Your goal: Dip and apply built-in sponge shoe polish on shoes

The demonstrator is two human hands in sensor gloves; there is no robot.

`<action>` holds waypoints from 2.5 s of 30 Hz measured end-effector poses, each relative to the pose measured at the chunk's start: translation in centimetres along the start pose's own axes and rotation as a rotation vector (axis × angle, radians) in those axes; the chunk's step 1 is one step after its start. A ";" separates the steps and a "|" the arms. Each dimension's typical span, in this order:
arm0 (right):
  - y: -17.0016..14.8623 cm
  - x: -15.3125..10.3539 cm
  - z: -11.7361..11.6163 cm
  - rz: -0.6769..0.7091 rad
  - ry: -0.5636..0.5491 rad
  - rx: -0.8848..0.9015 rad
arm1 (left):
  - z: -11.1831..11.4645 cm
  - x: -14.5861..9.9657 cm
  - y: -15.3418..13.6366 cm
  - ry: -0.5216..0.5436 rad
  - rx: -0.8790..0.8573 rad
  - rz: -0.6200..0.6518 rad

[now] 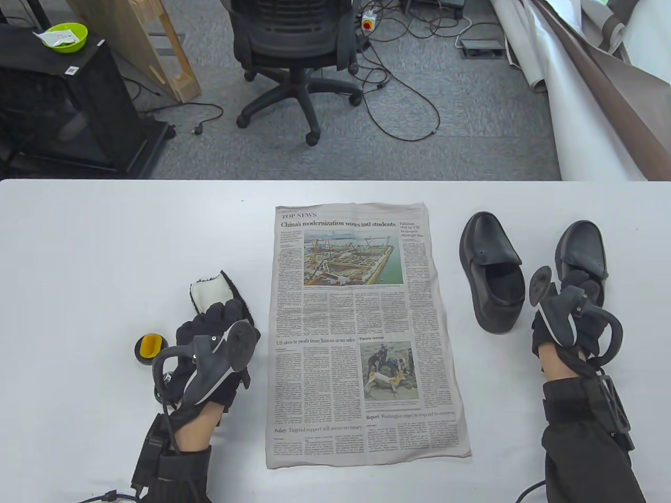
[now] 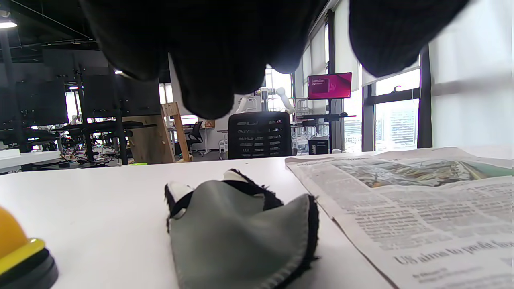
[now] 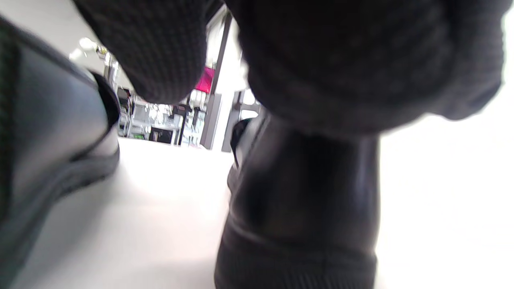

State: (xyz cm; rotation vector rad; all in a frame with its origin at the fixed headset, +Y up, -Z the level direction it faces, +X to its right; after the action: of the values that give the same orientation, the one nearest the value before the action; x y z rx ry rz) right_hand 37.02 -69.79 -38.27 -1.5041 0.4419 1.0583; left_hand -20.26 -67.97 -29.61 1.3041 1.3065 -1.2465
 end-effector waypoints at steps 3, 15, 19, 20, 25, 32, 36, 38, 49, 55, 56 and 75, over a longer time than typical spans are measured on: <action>0.2 0.6 -1.1 -0.009 0.014 -0.069 | 0.4 0.2 0.2 -0.013 0.020 0.005; -1.0 1.7 -3.0 -0.066 0.135 0.005 | 1.5 0.6 0.1 -0.069 0.035 0.004; -1.5 1.7 -3.0 -0.066 0.091 0.109 | 1.5 0.6 0.1 -0.075 0.037 0.005; -1.6 1.7 -2.9 -0.069 0.084 0.120 | 1.6 0.6 0.1 -0.077 0.036 0.004; -3.1 1.1 -0.7 -0.094 -0.031 0.148 | 1.6 0.5 0.0 -0.078 0.035 -0.001; -3.4 -2.4 7.7 0.060 -0.366 0.355 | 0.2 0.1 -0.7 -0.034 0.003 -0.023; -1.8 -5.9 11.1 0.322 -0.430 0.571 | -0.4 -0.1 -1.3 -0.003 -0.005 -0.042; -0.7 -7.4 12.1 0.434 -0.440 0.616 | -0.5 -0.1 -1.6 -0.003 -0.011 -0.051; 7.6 -17.0 11.5 1.077 -0.324 0.709 | 0.0 0.0 -3.3 -0.018 -0.030 -0.103; 9.8 -19.1 9.9 1.171 -0.247 0.683 | 0.1 0.2 -3.6 -0.027 -0.040 -0.107; 10.1 -19.4 9.6 1.183 -0.237 0.680 | 0.2 0.2 -3.7 -0.027 -0.041 -0.109; 12.4 -18.9 6.4 1.223 0.213 0.725 | 0.6 0.3 -4.1 -0.074 -0.044 -0.126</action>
State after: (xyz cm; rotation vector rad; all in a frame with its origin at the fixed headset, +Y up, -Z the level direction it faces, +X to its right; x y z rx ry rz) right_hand 15.29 -72.26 -29.64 -0.5844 1.8151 1.3868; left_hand -24.44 -68.25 -29.70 1.1492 1.3731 -1.3324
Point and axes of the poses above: the tracker on the back of each hand, its own y axis roughly to the thumb side, its own x axis roughly from the wrist to the fingertips, z = x × y, the point moved 4 cm from there along x, roughly from the wrist to the fingertips, and after that the axes turned 2 degrees about z, right-handed, at the moved point
